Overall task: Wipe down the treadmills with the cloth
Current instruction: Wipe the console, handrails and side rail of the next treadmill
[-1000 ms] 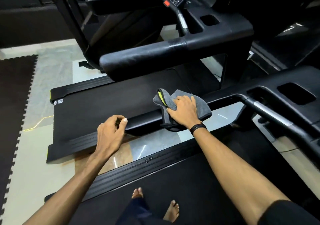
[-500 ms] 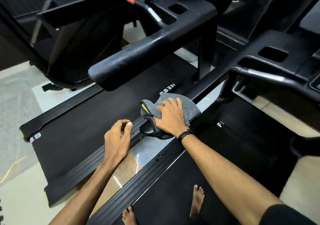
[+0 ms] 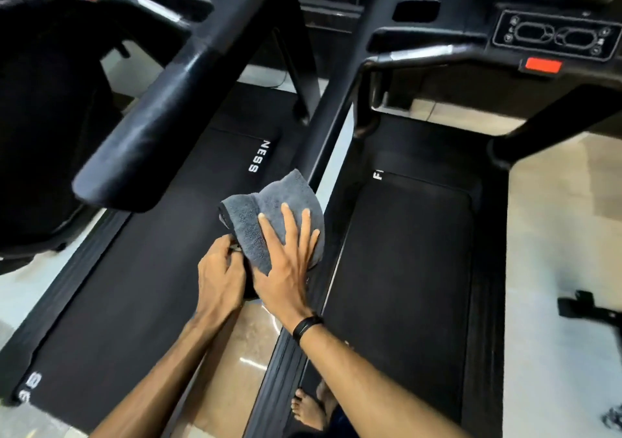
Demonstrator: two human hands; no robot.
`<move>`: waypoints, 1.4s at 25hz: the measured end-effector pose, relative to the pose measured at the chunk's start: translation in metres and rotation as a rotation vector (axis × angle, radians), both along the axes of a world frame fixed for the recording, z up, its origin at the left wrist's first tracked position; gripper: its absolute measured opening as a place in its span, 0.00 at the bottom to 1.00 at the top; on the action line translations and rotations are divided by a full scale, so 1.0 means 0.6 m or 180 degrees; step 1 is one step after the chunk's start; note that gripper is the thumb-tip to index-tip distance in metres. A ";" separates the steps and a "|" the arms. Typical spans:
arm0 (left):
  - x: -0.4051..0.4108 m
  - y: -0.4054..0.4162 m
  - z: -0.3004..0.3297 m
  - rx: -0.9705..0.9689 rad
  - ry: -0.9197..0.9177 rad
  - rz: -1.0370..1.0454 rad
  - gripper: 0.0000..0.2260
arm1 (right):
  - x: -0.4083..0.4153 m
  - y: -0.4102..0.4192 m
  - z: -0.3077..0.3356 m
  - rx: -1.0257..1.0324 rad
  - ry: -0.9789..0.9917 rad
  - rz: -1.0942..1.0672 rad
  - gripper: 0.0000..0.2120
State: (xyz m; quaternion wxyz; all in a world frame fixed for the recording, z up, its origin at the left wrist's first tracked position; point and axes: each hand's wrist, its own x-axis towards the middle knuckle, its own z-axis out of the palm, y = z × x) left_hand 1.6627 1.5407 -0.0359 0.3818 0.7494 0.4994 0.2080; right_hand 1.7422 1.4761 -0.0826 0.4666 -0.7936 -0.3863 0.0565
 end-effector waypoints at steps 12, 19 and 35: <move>0.069 0.090 0.008 -0.0437 -0.0114 -0.0840 0.10 | -0.103 0.039 0.008 0.1319 0.3067 -0.1462 0.43; 0.115 0.121 0.009 -0.0253 -0.0105 -0.1409 0.15 | 0.016 0.102 -0.061 0.2223 0.5466 -0.2172 0.21; 0.242 0.132 -0.027 -0.0452 0.0054 -0.1354 0.22 | 0.150 0.105 -0.012 0.0761 0.4821 -0.2025 0.36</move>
